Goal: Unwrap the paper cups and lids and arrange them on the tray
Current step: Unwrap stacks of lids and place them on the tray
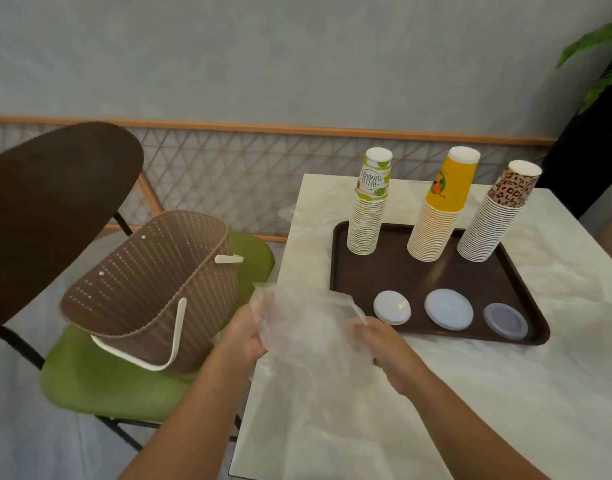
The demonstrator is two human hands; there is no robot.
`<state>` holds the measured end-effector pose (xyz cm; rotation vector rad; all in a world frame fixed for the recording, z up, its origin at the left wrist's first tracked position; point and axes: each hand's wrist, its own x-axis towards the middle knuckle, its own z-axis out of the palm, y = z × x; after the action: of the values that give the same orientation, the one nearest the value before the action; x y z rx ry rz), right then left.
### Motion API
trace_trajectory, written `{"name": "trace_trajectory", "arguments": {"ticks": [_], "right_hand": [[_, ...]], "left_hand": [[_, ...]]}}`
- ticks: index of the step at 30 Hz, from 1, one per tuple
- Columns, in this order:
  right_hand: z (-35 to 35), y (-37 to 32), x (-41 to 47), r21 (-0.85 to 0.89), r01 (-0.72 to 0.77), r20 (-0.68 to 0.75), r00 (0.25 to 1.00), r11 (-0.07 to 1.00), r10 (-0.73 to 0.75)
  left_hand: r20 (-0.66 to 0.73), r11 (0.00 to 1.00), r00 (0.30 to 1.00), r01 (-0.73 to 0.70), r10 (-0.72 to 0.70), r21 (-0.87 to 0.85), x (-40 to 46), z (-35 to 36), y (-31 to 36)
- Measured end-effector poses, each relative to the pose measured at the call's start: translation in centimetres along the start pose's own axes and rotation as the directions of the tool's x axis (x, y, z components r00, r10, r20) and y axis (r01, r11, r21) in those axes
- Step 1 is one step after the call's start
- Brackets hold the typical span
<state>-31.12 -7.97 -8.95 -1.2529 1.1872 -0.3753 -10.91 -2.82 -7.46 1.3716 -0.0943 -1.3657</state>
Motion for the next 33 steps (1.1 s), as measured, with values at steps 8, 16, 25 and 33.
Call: {"name": "trace_trajectory", "arguments": {"ticks": [8,16,25,33], "right_hand": [[5.8,-0.2,-1.2,-0.367,0.518,0.036,0.838,0.773,-0.545],[1.9,-1.7,-0.1,0.198,0.049,0.183,0.979,0.979,-0.087],[0.0,-2.9,0.2,0.773,-0.123,0.106,0.992,0.623,0.064],[-0.5,-2.6,-0.3,0.016,0.223,-0.026,0.975,0.975,-0.222]], "left_hand": [[0.014,0.993,0.995,-0.098,0.098,0.067,-0.5,0.6,-2.1],[0.137,0.823,0.948,-0.317,0.287,0.472,-0.7,-1.7,-2.7],[0.073,0.482,0.997,-0.079,0.032,0.873,-1.4,-4.7,-1.0],[0.036,0.997,0.999,0.022,-0.02,-0.071,-1.1,-4.1,-1.2]]}}
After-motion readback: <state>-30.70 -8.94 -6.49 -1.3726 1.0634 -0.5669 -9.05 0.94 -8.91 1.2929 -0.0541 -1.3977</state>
